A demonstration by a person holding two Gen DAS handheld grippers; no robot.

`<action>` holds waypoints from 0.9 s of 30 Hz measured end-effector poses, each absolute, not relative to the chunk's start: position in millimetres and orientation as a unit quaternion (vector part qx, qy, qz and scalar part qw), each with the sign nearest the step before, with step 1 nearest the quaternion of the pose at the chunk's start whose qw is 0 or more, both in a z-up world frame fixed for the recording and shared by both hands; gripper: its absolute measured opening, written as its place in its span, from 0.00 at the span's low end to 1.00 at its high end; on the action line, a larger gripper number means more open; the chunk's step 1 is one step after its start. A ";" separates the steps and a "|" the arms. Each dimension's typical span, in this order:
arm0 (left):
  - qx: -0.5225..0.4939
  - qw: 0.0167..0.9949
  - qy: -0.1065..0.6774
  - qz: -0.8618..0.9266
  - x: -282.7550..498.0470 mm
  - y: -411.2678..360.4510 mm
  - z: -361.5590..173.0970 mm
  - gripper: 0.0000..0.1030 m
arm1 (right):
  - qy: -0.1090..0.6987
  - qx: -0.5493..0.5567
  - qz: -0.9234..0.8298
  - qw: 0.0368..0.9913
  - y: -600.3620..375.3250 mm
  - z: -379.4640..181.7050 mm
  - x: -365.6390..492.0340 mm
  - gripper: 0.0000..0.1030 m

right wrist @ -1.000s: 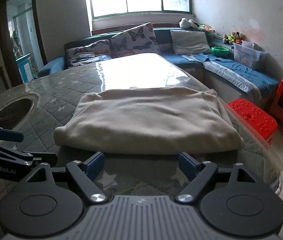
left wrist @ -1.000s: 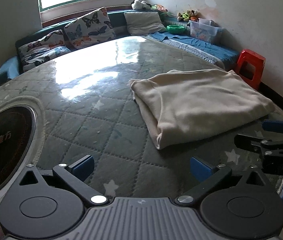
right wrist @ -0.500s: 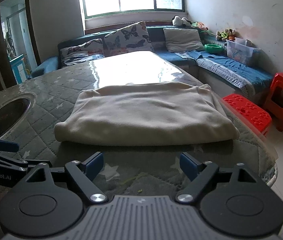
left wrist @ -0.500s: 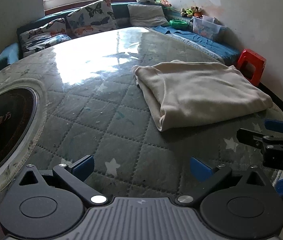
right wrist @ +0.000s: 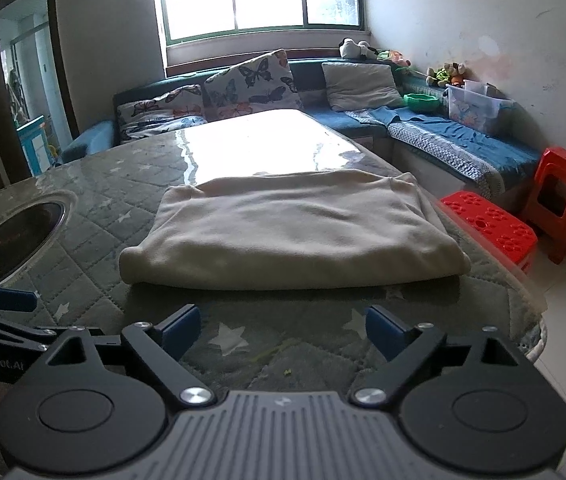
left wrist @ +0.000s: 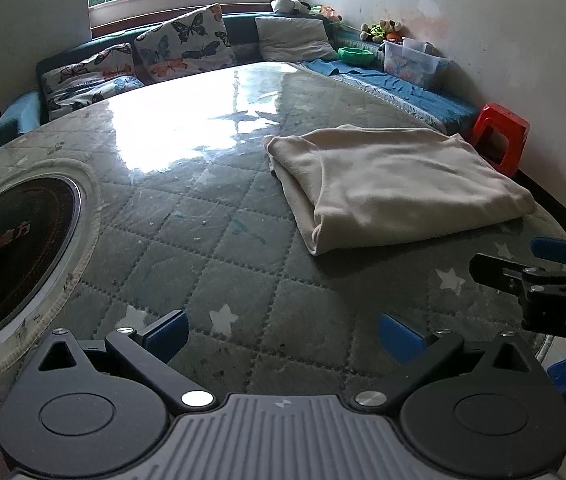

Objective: Fold clothes

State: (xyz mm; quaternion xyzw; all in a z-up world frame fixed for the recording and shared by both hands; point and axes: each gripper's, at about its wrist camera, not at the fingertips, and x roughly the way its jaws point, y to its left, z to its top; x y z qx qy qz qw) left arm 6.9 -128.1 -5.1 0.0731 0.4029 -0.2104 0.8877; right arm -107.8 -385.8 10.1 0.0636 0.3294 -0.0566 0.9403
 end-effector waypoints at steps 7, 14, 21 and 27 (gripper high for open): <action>0.074 0.889 0.400 -0.209 -0.2 -128.1 -3.5 1.00 | 0.327 0.065 -0.059 0.941 -382.9 10.9 -113.9 0.91; 0.074 0.890 0.397 -0.211 -6.4 -129.4 -2.0 1.00 | 0.323 0.065 -0.062 0.942 -382.5 12.6 -120.7 0.92; 0.076 0.890 0.397 -0.212 -11.5 -131.6 -2.1 1.00 | 0.321 0.066 -0.064 0.943 -382.3 12.9 -126.2 0.93; 0.076 0.890 0.396 -0.213 -14.7 -133.6 -1.5 1.00 | 0.320 0.067 -0.066 0.943 -382.8 13.1 -129.9 0.93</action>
